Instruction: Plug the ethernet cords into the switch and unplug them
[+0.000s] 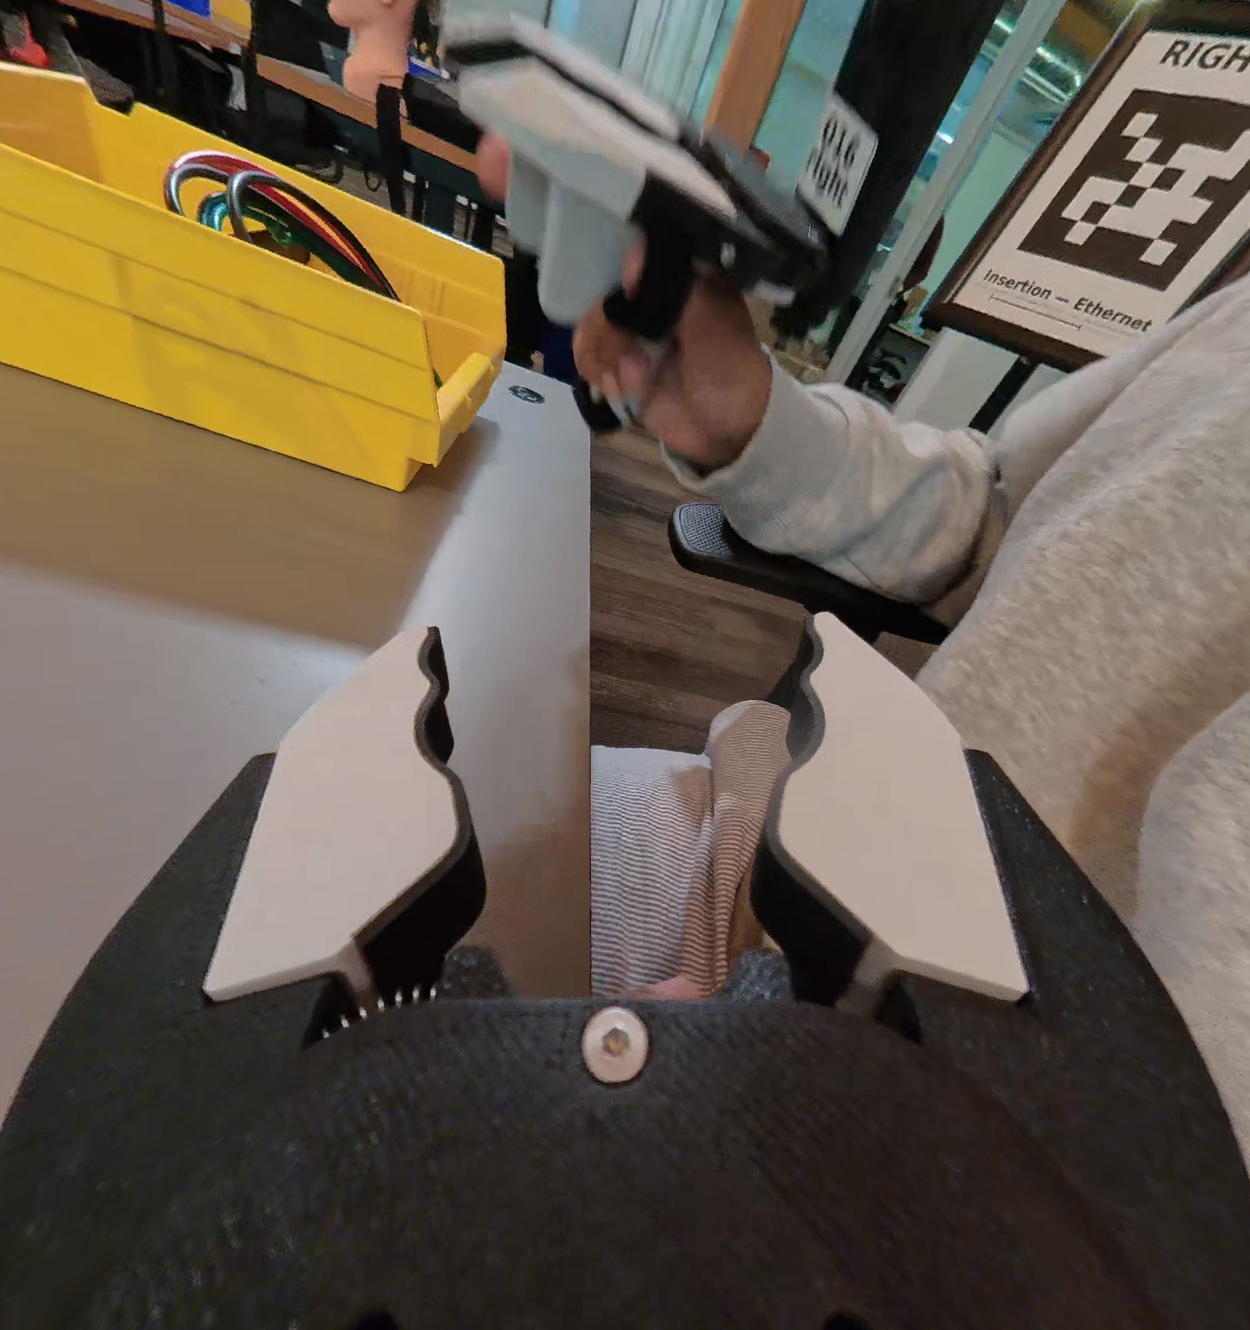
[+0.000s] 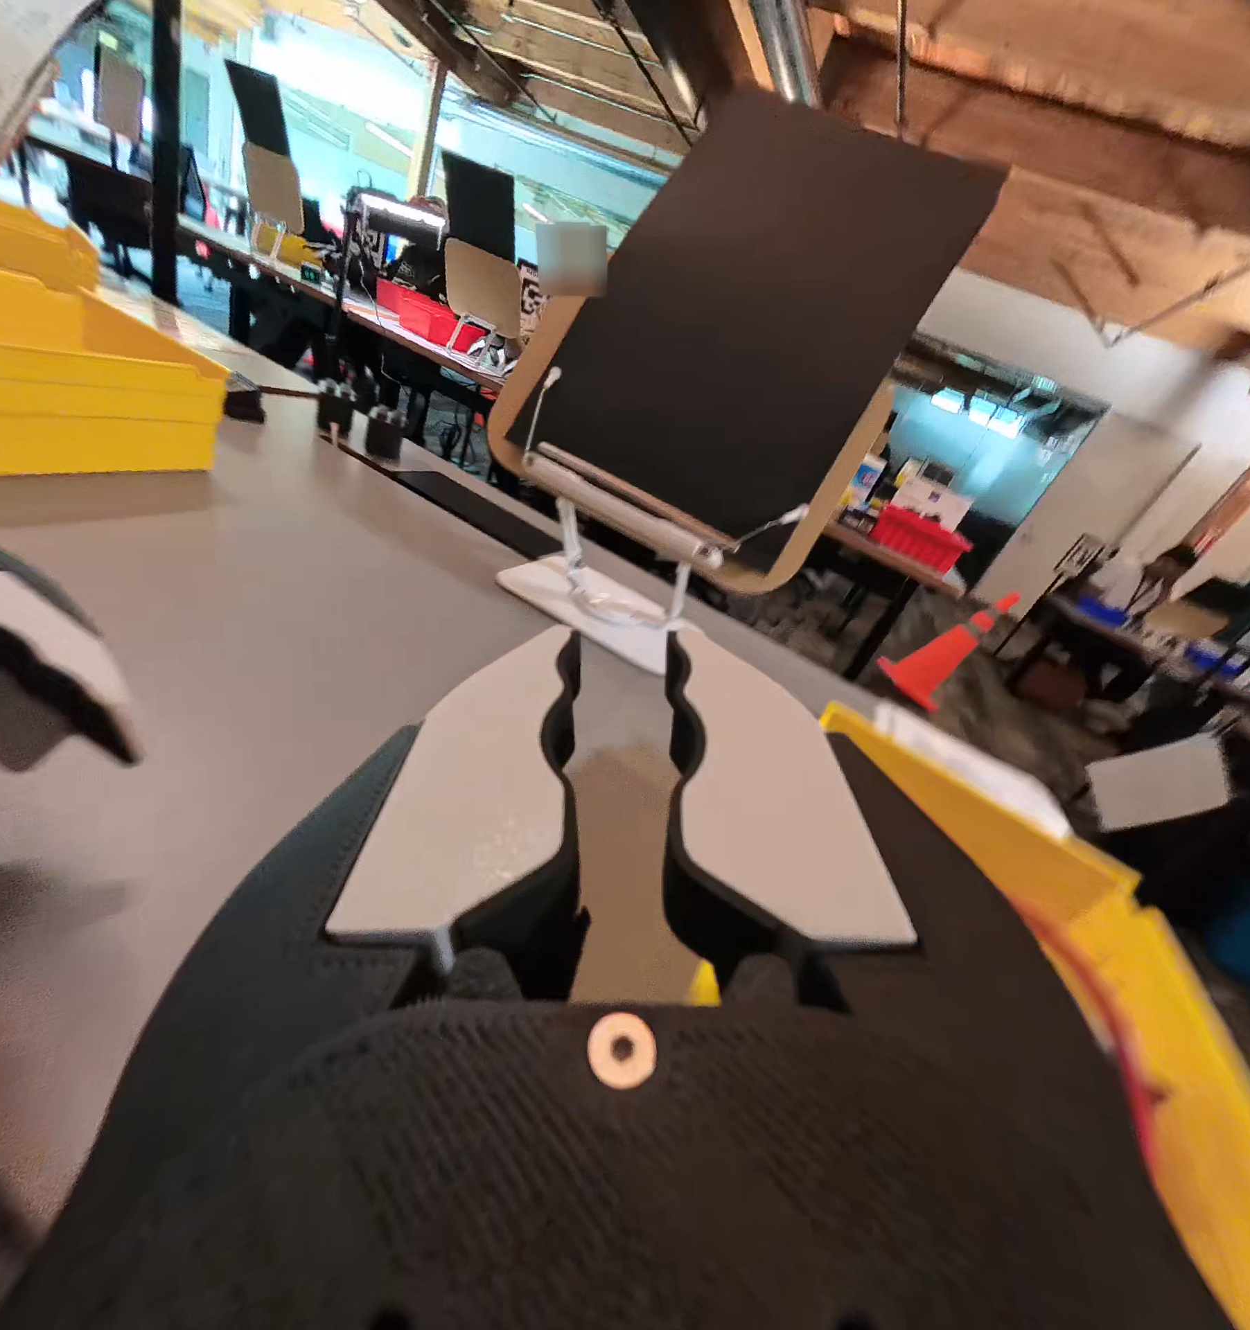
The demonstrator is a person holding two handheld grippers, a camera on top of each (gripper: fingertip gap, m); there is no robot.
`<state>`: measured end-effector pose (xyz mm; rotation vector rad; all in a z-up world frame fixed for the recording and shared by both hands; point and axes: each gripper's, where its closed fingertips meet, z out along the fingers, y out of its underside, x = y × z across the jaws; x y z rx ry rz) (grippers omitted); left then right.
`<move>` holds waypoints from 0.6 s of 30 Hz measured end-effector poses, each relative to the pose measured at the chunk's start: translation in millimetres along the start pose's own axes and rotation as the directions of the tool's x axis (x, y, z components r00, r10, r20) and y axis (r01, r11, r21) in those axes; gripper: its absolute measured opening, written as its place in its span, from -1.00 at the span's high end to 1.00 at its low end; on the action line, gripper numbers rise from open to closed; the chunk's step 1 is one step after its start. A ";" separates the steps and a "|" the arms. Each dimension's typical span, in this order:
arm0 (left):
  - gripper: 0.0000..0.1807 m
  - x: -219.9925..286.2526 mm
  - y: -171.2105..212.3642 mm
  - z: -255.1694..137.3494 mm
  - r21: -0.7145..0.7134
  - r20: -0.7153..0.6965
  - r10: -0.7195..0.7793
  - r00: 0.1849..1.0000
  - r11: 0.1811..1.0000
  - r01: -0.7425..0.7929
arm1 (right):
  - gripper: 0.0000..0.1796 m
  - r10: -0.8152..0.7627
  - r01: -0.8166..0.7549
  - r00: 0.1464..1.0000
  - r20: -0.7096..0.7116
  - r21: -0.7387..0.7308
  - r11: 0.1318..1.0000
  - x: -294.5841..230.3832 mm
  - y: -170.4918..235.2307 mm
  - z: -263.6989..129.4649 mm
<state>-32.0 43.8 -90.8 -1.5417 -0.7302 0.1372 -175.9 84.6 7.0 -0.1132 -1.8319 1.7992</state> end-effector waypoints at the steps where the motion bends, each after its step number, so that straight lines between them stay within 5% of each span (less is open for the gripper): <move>1: -0.03 0.8 -0.3 0.0 0.004 0.008 0.017 1.000 1.000 -0.017 | 0.79 0.084 -0.084 0.996 0.009 -0.004 0.996 -9.4 9.2 -7.9; 6: 0.00 -11.6 -8.6 -17.8 0.088 0.180 0.031 0.983 0.995 -0.047 | 0.85 0.350 -0.347 0.937 0.013 -0.112 0.931 -34.0 39.7 -25.3; 10: 0.13 -4.5 -30.2 -45.2 0.196 0.343 0.129 0.930 0.959 -0.205 | 0.86 0.310 -0.308 0.951 -0.003 -0.136 0.942 -36.8 42.2 -24.3; 14: 0.13 -7.8 -41.7 -76.8 0.141 0.545 0.280 0.790 0.898 -0.416 | 0.85 0.258 -0.254 0.966 0.004 -0.163 0.953 -41.5 46.4 -26.0; 18: 0.28 -17.2 -46.2 -98.9 0.192 0.588 0.220 0.778 0.897 -0.399 | 0.91 0.168 -0.163 0.986 0.013 -0.162 0.973 -41.3 45.7 -30.2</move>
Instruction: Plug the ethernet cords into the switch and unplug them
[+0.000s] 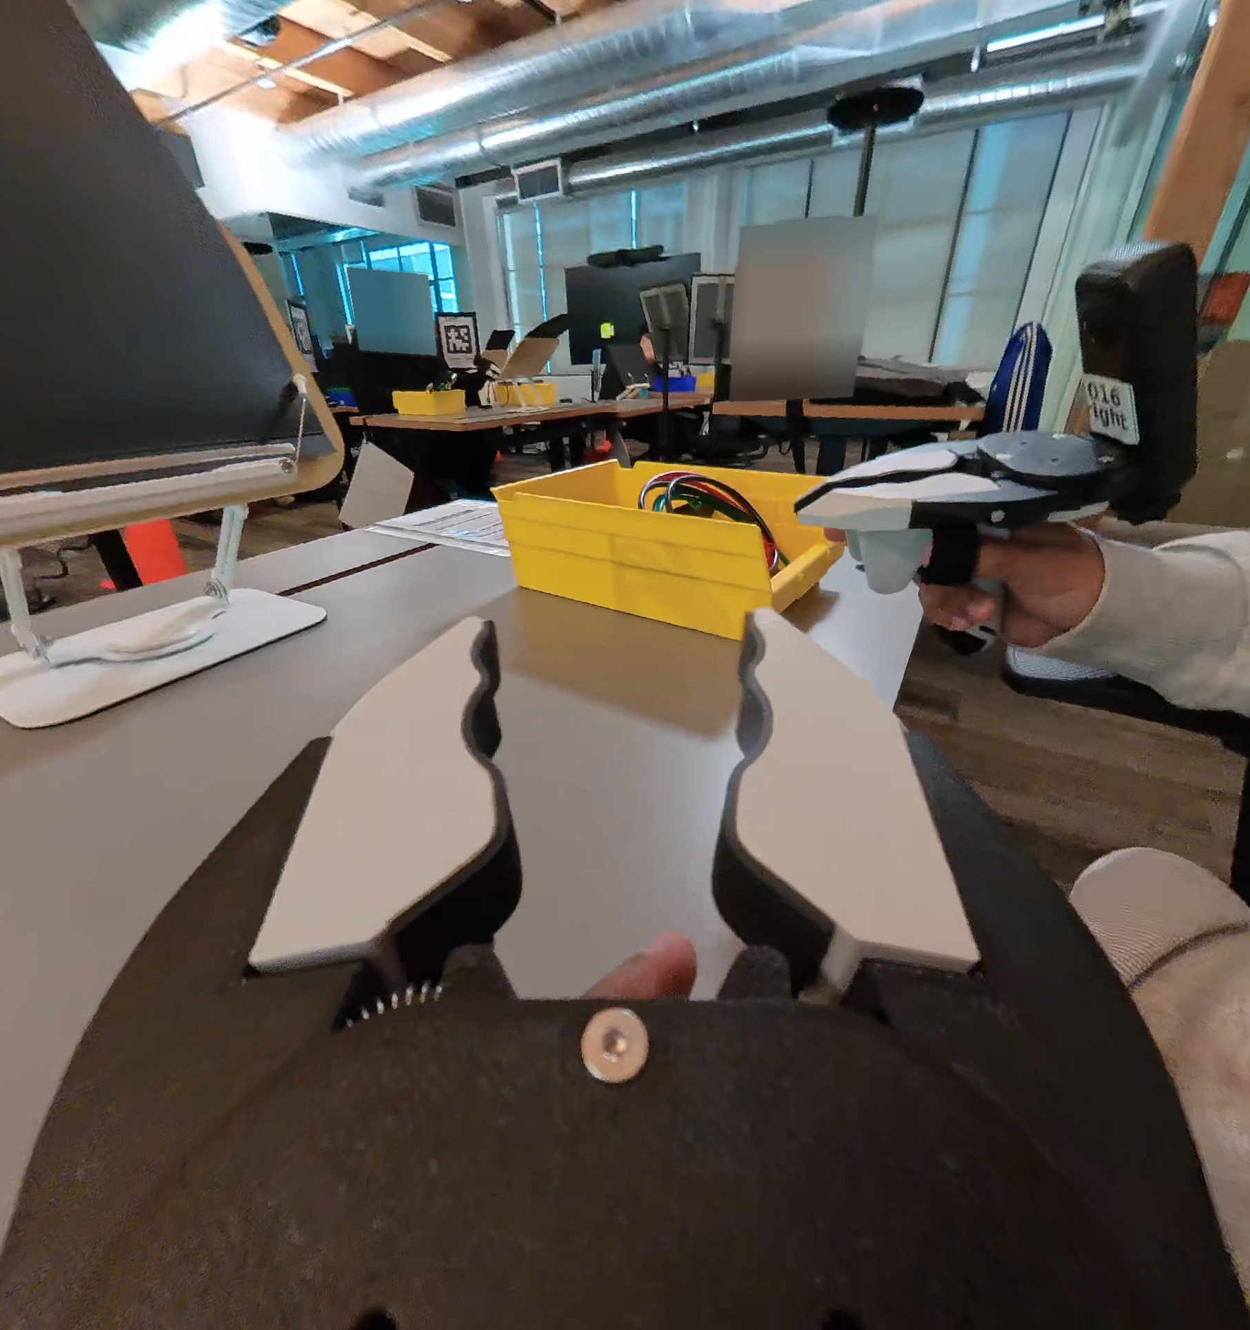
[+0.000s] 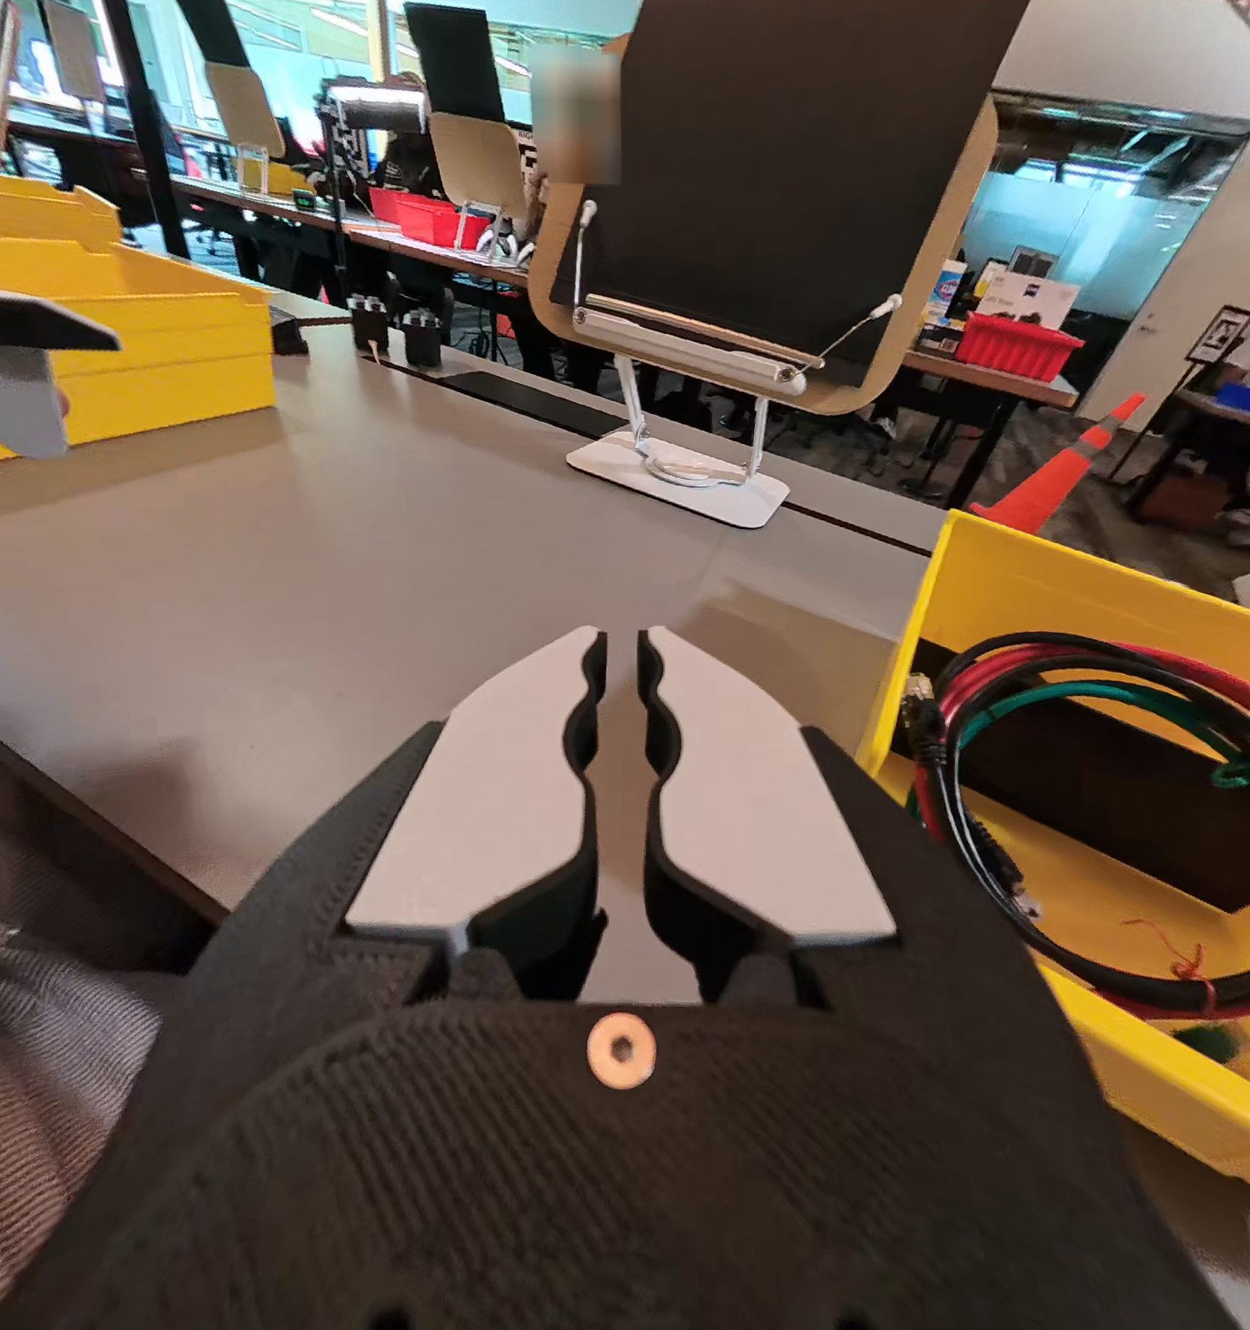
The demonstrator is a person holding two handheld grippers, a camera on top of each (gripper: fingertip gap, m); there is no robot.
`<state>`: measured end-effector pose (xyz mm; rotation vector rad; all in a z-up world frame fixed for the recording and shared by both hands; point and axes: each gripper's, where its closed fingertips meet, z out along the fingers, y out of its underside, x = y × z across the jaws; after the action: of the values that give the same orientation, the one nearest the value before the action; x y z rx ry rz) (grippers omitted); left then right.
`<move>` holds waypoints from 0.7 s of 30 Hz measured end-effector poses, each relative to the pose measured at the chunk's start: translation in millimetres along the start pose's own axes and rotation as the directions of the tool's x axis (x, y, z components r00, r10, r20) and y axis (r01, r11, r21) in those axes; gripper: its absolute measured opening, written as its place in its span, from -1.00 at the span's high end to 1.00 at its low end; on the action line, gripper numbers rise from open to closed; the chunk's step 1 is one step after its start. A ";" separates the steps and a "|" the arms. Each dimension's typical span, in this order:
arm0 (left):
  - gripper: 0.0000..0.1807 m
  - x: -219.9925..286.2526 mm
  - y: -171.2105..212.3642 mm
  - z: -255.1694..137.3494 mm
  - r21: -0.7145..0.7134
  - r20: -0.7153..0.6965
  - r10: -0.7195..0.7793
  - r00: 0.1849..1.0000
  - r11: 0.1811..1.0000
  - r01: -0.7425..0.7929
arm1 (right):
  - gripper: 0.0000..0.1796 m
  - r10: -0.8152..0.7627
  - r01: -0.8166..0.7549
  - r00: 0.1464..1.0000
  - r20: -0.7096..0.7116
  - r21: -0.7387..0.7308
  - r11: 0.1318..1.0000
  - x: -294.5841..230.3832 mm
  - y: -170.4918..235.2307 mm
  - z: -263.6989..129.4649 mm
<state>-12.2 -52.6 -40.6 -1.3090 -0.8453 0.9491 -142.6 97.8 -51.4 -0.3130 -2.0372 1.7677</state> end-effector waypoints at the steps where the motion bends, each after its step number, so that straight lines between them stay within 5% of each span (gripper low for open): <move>1: 0.42 -2.2 1.8 -0.9 -0.003 -0.007 -0.011 1.000 1.000 0.011 | 0.90 0.009 -0.009 1.000 0.014 -0.001 1.000 -1.2 0.7 0.3; 7: 0.73 -26.2 30.9 13.9 -0.163 0.045 0.120 0.992 0.980 -0.111 | 0.99 0.074 -0.083 0.976 0.205 0.036 0.996 -18.6 3.8 19.1; 12: 0.93 -50.5 26.7 41.8 -0.132 0.079 -0.045 0.996 0.990 0.055 | 1.00 -0.010 -0.007 0.988 0.153 0.113 0.994 -21.9 -3.7 60.5; 16: 0.77 -91.9 21.4 53.0 -0.026 0.230 -0.154 0.961 0.986 0.164 | 0.92 0.048 -0.090 0.977 0.210 0.197 0.976 -35.7 -21.4 96.2; 21: 1.00 -106.9 47.2 57.0 -0.080 0.216 -0.130 0.968 0.985 0.150 | 0.87 0.145 -0.175 0.952 0.271 0.089 0.981 -52.2 3.4 142.5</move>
<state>-110.5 -127.6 -80.6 -1.2258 -1.1448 0.9545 -161.4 -50.5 -77.8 -0.2240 -2.1308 2.1132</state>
